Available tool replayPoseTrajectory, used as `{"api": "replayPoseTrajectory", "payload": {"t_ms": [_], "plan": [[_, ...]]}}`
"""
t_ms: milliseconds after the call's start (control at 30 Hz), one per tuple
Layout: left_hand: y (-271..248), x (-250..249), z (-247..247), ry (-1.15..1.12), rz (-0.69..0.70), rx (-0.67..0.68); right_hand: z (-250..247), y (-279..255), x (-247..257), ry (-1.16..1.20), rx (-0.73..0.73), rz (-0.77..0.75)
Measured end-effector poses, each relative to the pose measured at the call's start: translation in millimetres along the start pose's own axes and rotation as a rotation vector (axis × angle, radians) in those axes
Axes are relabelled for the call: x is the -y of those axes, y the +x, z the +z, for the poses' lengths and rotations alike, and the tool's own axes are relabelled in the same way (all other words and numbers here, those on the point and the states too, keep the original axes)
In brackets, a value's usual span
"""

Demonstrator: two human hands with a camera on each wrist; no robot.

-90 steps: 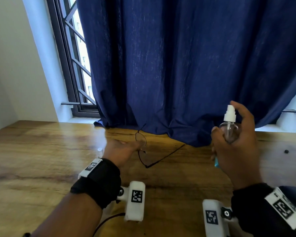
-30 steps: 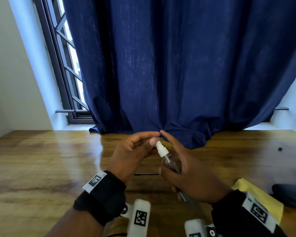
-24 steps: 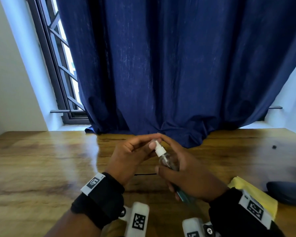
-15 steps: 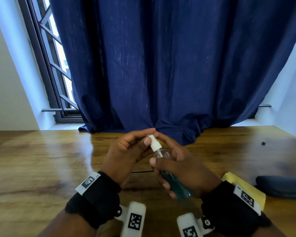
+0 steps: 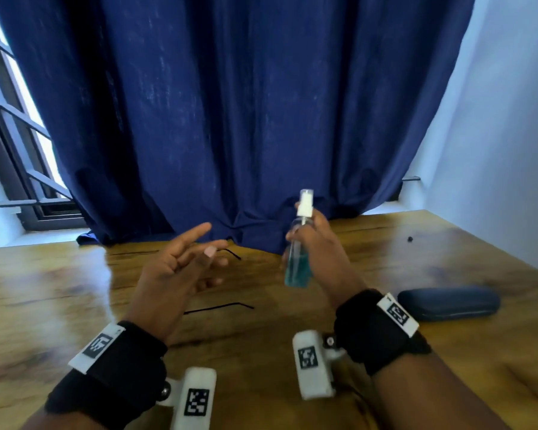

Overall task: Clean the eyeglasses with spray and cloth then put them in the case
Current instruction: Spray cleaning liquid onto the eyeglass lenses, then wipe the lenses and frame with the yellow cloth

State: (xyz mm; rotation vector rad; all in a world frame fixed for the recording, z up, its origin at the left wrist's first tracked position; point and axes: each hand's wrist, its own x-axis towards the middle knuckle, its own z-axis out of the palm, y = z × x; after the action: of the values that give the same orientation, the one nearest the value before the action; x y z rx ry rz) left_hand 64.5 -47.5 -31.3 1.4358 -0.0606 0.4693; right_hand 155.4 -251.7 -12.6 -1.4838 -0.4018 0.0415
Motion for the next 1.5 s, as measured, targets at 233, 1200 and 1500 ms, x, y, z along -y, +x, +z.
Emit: {"api": "replayPoseTrajectory", "payload": {"t_ms": [233,1200,1500], "plan": [[1.0,1.4,-2.3,0.094,-0.015,-0.035,-41.8,17.2,-16.8,-0.361,-0.267,-0.120],[5.0,-3.3,-15.4,0.264,0.056,-0.271,-51.1,-3.8,17.9,-0.376,-0.653,-0.315],[-4.1,-4.2,-2.0,0.278,0.085,-0.160,-90.2,-50.4,34.2,-1.089,-0.022,0.005]]}}
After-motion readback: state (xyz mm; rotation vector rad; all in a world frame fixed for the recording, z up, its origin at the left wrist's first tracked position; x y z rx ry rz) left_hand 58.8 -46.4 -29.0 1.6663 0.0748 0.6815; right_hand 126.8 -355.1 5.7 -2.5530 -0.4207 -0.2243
